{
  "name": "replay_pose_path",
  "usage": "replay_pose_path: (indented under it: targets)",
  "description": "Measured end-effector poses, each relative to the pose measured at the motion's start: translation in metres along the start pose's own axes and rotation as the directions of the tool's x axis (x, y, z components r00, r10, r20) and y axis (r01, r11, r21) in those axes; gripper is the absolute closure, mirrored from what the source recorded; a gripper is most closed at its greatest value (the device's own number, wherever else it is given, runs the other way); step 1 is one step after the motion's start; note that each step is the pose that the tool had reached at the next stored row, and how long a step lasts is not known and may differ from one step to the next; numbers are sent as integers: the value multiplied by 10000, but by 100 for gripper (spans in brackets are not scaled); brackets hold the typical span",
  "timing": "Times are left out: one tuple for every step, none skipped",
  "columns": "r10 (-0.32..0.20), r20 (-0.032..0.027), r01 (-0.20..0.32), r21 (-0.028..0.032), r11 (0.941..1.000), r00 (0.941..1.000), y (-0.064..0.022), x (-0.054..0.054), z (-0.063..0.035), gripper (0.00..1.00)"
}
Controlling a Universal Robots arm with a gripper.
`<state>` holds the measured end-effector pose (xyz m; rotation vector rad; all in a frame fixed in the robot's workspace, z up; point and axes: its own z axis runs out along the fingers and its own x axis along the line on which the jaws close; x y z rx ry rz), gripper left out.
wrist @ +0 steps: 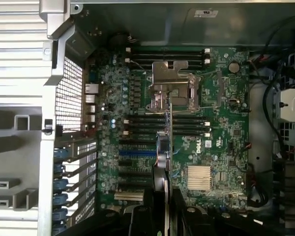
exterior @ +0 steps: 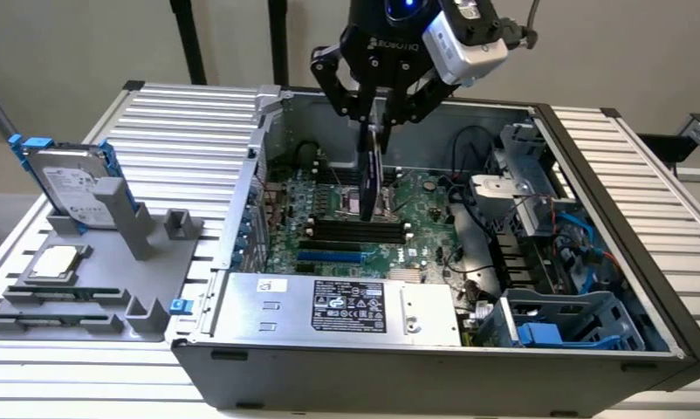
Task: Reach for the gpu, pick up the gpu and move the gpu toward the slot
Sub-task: 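Pick up the gpu and move the gpu toward the slot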
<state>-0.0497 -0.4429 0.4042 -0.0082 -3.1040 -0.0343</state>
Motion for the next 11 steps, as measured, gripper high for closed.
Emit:
replay_pose_path:
  targets:
    - [1, -1, -1, 19, 10000, 10000, 15, -35, 10, 74]
    - [1, -4, -1, 37, 10000, 10000, 28, -71, 20, 74]
    - [2, -11, -2, 48, 10000, 10000, 35, -109, 29, 74]
    - [3, -24, -3, 51, 10000, 10000, 38, -140, 32, 74]
    - [2, -28, -2, 51, 10000, 10000, 37, -149, 33, 74]
    - [3, -29, -3, 51, 10000, 10000, 37, -150, 33, 74]
    - [4, -31, -4, 52, 10000, 10000, 37, -149, 33, 74]
    - [3, -31, -3, 52, 10000, 10000, 38, -150, 32, 74]
    - [3, -31, -3, 52, 10000, 10000, 38, -150, 33, 74]
    - [3, -31, -3, 52, 10000, 10000, 38, -150, 33, 74]
    - [3, -31, -2, 52, 10000, 10000, 38, -150, 33, 74]
